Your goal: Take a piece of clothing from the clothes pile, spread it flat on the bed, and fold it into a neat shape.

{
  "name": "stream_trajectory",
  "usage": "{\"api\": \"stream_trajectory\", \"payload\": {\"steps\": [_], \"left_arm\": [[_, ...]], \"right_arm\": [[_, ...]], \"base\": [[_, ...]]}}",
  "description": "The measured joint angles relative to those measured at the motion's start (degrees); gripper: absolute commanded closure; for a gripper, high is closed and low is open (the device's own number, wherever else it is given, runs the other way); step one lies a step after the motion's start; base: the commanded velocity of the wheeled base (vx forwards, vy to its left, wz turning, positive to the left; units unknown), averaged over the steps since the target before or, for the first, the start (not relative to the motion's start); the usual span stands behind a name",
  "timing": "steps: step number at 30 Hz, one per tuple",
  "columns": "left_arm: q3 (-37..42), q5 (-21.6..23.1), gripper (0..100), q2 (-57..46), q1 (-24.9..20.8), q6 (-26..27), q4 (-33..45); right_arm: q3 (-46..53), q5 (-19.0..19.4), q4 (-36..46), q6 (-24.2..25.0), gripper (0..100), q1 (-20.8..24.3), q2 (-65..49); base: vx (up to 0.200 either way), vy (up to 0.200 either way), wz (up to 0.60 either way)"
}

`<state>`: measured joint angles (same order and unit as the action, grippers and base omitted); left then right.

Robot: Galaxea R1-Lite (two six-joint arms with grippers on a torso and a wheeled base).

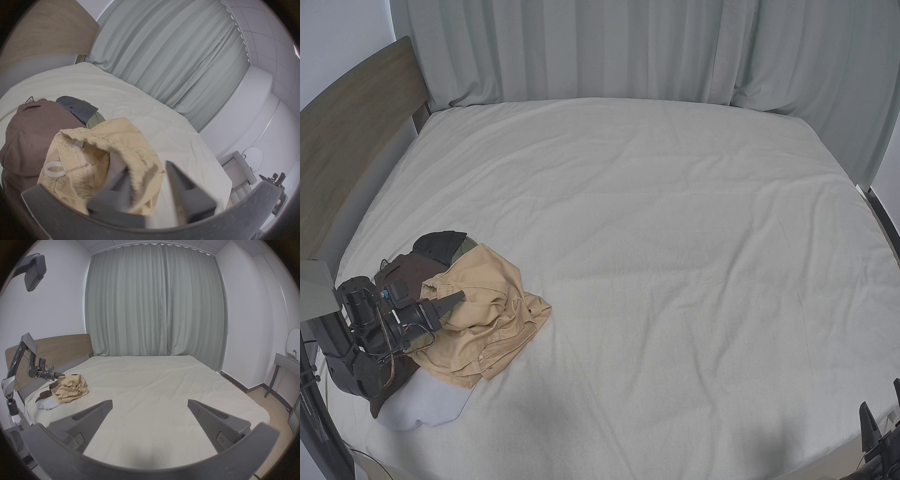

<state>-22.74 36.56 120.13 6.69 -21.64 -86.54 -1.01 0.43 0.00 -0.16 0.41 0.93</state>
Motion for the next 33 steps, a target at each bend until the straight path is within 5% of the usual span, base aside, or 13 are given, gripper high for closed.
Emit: {"api": "stream_trajectory", "payload": {"steps": [15, 33], "left_arm": [[2.4, 0.6, 100, -3.4, -0.5, -6.4, -1.8], [7.6, 0.3, 100, -13.4, -3.6, -6.3, -2.1]], "right_arm": [[0.0, 0.0, 0.0, 0.0, 0, 0.0, 0.0], [0.0, 0.0, 0.0, 0.0, 0, 0.0, 0.0]], "base": [[0.0, 0.0, 0.0], [0.0, 0.0, 0.0]]}}
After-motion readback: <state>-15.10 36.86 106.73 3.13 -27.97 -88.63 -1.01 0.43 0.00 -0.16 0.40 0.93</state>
